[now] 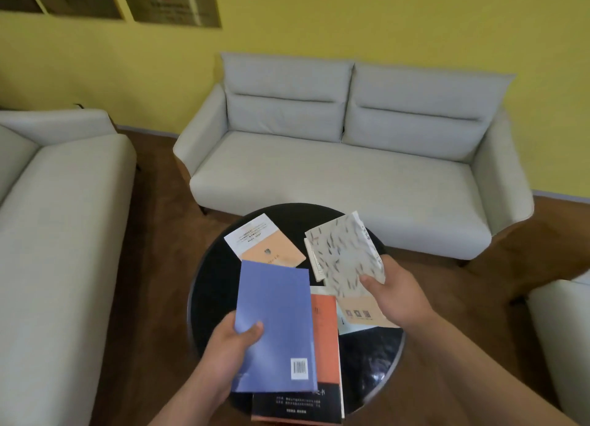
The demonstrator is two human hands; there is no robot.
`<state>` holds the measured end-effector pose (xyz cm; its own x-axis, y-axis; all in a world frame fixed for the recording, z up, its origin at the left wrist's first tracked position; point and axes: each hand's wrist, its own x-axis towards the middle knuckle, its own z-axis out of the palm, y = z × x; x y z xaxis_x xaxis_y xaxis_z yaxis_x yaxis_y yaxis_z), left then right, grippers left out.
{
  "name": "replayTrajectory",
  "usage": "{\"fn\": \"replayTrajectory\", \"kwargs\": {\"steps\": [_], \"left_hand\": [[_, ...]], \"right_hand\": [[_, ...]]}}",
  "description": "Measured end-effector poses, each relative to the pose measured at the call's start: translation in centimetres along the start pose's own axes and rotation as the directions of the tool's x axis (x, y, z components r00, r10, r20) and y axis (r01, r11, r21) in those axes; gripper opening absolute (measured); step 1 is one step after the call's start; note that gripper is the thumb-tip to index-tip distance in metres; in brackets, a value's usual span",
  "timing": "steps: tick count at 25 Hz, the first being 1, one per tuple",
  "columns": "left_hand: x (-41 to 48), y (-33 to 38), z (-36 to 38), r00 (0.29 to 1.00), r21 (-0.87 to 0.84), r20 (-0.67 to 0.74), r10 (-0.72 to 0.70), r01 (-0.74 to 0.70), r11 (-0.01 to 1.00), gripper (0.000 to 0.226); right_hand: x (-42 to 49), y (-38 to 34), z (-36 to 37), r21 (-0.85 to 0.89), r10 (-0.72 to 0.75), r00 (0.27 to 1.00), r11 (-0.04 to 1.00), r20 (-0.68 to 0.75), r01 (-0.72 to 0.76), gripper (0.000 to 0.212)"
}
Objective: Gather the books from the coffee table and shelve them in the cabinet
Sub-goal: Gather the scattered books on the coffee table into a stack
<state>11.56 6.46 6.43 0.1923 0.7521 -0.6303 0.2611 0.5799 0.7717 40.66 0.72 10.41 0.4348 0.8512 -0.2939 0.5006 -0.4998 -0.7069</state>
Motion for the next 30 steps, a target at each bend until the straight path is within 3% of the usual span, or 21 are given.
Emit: {"fn": "replayTrajectory", "kwargs": {"steps": [4, 6, 9, 11, 13, 14, 16, 17, 19, 23, 26, 28, 30], "left_hand": [[-1.7, -2.1, 1.7, 0.999, 0.039, 0.012, -0.036, 0.036, 0.999, 0.033], [-2.0, -2.3, 2.2, 0.999, 0.228, 0.004, 0.034, -0.034, 0.973, 0.041], [-2.6, -1.9, 3.2, 0.992, 0.568, 0.025, 0.122, -0.115, 0.815, 0.05], [-3.3, -1.7, 4.2, 0.982, 0.693, -0.1, 0.157, -0.044, 0.719, 0.064], [-4.7, -1.1, 5.3, 0.941, 0.819, -0.148, 0.303, -0.055, 0.57, 0.077], [-5.2, -0.8, 5.9, 0.919, 0.834, -0.078, 0.386, -0.152, 0.53, 0.072], [-6.8, 0.6, 7.7, 0.896, 0.607, 0.156, 0.417, -0.42, 0.675, 0.045], [-7.7, 1.5, 8.8, 0.888, 0.416, 0.268, 0.373, -0.456, 0.787, 0.03], [-8.9, 3.3, 10.5, 0.843, 0.115, 0.388, 0.373, -0.445, 0.888, 0.023], [-9.1, 4.7, 11.3, 0.844, -0.204, 0.355, 0.401, -0.349, 0.915, 0.045], [-9.0, 4.7, 10.3, 0.86, -0.47, 0.389, 0.33, -0.123, 0.874, 0.055], [-8.5, 4.7, 9.0, 0.883, -0.501, 0.384, 0.27, -0.046, 0.864, 0.054], [-7.7, 4.6, 7.6, 0.912, -0.494, 0.388, 0.13, 0.087, 0.865, 0.056]], "right_hand": [[-3.8, 2.2, 0.4, 0.14, 0.063, 0.997, 0.989, -0.037, -0.057, 0.029], [-5.3, 3.2, 0.5, 0.209, 0.098, 0.994, 0.974, -0.041, -0.087, 0.025], [-7.0, 3.7, 0.1, 0.324, 0.119, 0.992, 0.941, -0.035, -0.101, 0.017], [-8.1, 3.4, -0.8, 0.393, 0.125, 0.992, 0.913, -0.023, -0.106, 0.013], [-9.1, 2.8, -1.9, 0.443, 0.109, 0.994, 0.89, 0.019, -0.106, 0.017], [-9.6, 2.4, -2.4, 0.466, 0.095, 0.995, 0.879, 0.041, -0.103, 0.02], [-10.5, 1.3, -3.1, 0.505, 0.049, 0.997, 0.86, 0.059, -0.072, 0.023], [-11.0, 0.5, -3.3, 0.507, 0.013, 0.998, 0.861, 0.054, -0.038, 0.022], [-12.0, -1.2, -3.0, 0.458, -0.077, 0.997, 0.887, 0.017, 0.06, 0.021], [-13.3, -2.8, -1.1, 0.22, -0.289, 0.957, 0.934, -0.004, 0.283, 0.041], [-14.0, -2.8, -0.1, 0.204, -0.342, 0.938, 0.923, 0.052, 0.325, 0.063], [-13.5, -2.0, 0.4, 0.208, -0.331, 0.94, 0.917, -0.081, 0.341, 0.044], [-12.4, -1.1, 0.1, 0.19, -0.146, 0.971, 0.965, -0.191, 0.183, 0.024]]}}
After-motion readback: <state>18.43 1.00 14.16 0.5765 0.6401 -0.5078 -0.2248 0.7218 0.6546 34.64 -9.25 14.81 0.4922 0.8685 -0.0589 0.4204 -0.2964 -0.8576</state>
